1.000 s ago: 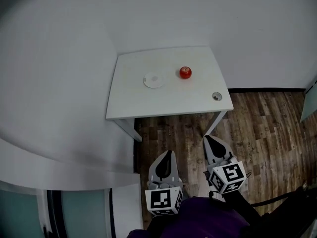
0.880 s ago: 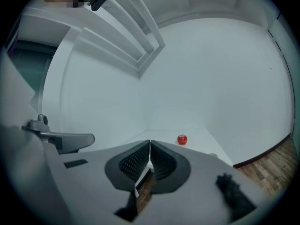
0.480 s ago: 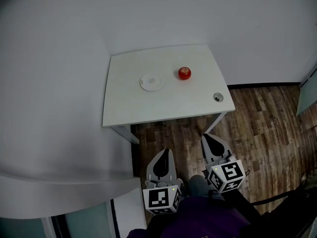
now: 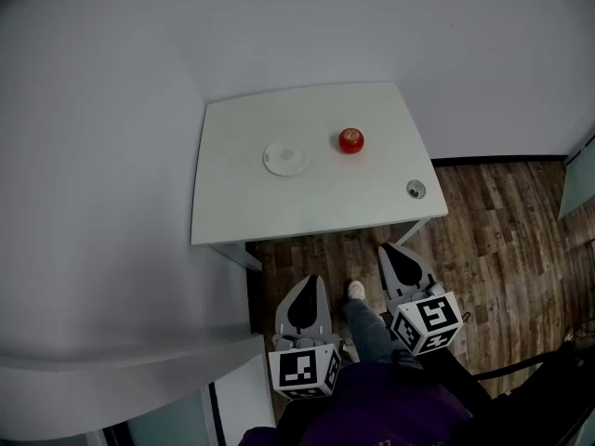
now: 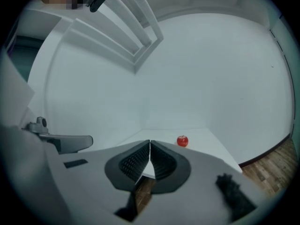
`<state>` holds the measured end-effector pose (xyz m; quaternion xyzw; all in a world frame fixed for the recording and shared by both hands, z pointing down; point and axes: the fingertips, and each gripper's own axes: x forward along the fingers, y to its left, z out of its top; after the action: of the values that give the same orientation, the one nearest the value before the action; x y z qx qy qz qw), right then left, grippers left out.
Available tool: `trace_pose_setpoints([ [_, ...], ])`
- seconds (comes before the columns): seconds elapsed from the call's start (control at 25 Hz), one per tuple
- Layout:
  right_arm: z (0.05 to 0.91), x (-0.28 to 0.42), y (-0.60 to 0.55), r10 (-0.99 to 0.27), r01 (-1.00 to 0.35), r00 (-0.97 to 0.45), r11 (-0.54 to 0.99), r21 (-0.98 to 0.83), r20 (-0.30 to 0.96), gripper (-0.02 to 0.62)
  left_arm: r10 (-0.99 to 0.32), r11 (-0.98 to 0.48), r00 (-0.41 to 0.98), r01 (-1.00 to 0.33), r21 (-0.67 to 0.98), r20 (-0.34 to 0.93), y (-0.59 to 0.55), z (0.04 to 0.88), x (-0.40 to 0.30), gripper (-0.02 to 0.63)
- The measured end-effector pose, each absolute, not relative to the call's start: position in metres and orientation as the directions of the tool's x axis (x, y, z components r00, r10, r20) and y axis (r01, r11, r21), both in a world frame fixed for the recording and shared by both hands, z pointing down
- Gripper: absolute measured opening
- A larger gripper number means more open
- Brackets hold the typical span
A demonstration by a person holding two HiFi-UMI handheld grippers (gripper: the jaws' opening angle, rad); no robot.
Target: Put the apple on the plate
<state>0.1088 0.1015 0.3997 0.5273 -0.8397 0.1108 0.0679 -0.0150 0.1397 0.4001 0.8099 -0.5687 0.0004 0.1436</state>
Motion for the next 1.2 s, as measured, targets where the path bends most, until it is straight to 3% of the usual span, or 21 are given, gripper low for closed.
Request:
trace_pose_setpoints([
  [1.2, 0.413, 0.138, -0.128, -0.781, -0.824, -0.563, 0.556, -0.111, 0.269, 0.012, -0.967, -0.132, 0.172, -0.97, 0.207, 0.188, -0.066, 0.403, 0.013, 0.006],
])
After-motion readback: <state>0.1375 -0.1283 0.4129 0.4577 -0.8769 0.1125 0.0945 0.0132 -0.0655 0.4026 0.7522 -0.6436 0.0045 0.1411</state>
